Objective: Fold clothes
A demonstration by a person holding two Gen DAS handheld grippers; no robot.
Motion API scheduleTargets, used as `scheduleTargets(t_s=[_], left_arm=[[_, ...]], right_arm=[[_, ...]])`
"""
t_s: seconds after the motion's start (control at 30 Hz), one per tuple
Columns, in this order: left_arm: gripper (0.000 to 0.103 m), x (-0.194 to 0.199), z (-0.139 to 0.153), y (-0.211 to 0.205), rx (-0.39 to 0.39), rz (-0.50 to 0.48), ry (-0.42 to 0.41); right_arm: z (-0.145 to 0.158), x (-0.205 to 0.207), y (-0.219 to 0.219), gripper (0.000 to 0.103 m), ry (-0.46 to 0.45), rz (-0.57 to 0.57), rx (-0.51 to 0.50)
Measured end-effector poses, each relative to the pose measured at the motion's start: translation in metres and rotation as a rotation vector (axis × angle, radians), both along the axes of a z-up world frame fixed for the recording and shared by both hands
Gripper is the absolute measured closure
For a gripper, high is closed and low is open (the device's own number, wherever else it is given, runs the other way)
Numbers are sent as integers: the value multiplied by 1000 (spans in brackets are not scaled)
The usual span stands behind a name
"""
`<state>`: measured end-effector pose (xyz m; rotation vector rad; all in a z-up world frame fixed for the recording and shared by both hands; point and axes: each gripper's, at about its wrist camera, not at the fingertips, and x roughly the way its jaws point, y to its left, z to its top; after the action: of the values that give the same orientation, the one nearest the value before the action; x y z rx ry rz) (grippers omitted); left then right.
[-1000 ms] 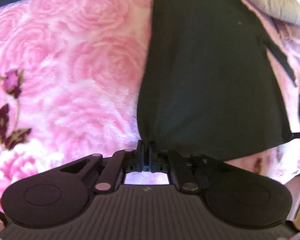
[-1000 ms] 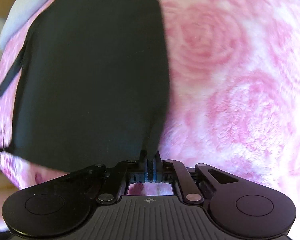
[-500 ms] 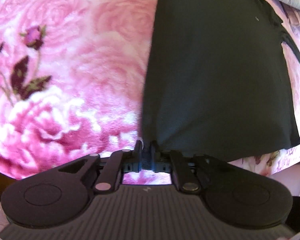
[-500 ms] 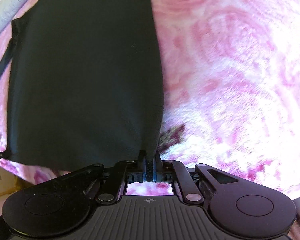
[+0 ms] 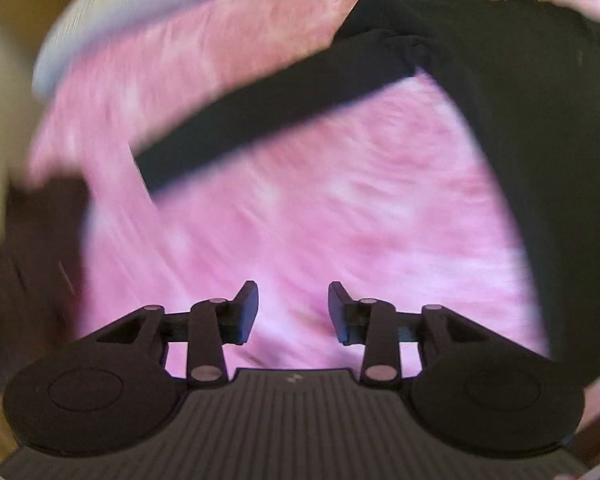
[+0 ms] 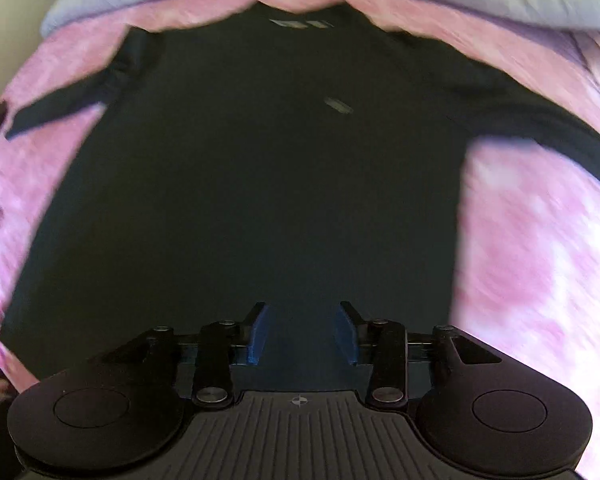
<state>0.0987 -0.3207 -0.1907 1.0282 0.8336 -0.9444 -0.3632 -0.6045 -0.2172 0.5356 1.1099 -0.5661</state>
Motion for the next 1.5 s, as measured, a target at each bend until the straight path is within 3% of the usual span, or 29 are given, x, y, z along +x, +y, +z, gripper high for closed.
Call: scheduleTargets(t_s=[0.17,0.33,0.37,0.4,0.47,0.57,0.67,0.73,0.8,0.9,0.97,1.0,1.07,1.23,1.37,1.5], left_arm=[[68,53,-54,-19,137,-455,-288],[69,101,-105,-23,209,-728,-374],[73,107,-112,-23,203,-763,-370],[98,112,-117,-23,198,-796,-366],[101,117,-115,-21,194,-792,-358],[102,124,-87,-5,170,-685,-353],[101,121,-71,28,217,-618,-326],[99,112,-80,43,253,-616,-275],[89,105,-92,50,294,-620,-236],[87,102,-102,56,337,-593,-210],[83,112,-90,54,309,-501,-126],[77,119,-80,51,264,-438,-72],[76,130,-64,48,191,-346,-21],[75,153,-56,23,77,-267,-18],[74,174,-87,-2,111,-225,28],[72,177,-85,-6,130,-238,25]], right_arm=[[-4,95,65,60,-73,50,-39],[-32,172,106,60,-75,59,-30],[-37,185,107,60,-73,59,-21],[-43,198,109,60,-71,59,-13],[-53,222,112,60,-63,61,-4],[-44,248,125,60,-61,54,-6],[-47,272,125,59,-59,51,-13],[-49,276,125,59,-47,48,0],[-50,276,126,58,-35,42,14],[-49,272,128,58,-16,30,38],[-45,268,129,58,-11,22,47],[-42,266,130,58,-10,19,50],[-38,260,130,57,-1,2,47],[-34,243,128,56,13,-90,59],[-35,227,128,53,16,-178,74],[-30,203,128,51,36,-239,68]])
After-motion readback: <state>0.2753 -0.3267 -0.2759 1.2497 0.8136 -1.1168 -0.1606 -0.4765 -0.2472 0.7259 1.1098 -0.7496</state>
